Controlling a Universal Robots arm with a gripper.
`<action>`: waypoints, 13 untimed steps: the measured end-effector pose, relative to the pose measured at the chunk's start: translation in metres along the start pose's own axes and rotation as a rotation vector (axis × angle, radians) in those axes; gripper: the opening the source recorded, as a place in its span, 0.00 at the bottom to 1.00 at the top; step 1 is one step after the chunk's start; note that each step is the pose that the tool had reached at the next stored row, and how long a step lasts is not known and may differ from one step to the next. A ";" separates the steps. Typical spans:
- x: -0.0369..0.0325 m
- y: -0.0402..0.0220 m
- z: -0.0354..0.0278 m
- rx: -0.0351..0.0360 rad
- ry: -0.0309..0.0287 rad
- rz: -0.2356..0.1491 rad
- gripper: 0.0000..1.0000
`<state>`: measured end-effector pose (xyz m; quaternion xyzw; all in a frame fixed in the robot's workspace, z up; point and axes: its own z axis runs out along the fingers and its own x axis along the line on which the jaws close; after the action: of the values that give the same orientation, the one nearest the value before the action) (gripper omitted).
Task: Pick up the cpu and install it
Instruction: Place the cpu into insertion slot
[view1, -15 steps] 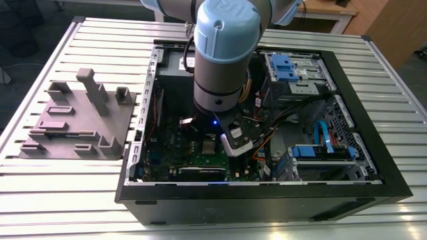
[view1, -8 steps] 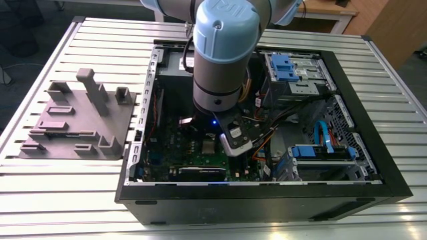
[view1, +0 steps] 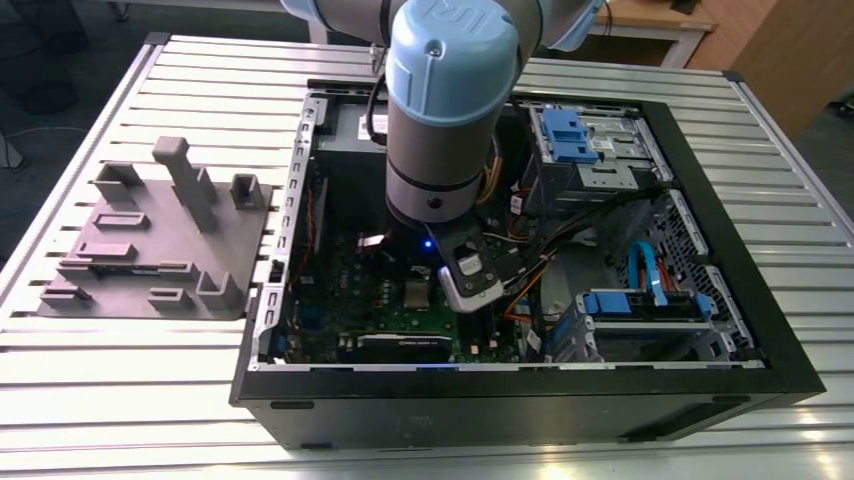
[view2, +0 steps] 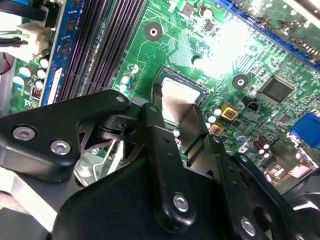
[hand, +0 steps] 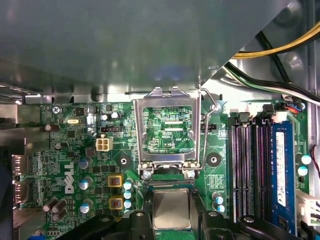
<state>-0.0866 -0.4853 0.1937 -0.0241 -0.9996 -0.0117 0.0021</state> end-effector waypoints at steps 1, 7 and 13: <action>0.0000 0.0000 -0.0004 0.0011 0.0001 0.001 0.39; 0.0000 0.0000 -0.0005 0.0012 0.0004 0.001 0.39; 0.0000 0.0000 -0.0004 0.0011 0.0004 0.001 0.47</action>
<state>-0.0866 -0.4853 0.1942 -0.0247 -0.9996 -0.0111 0.0023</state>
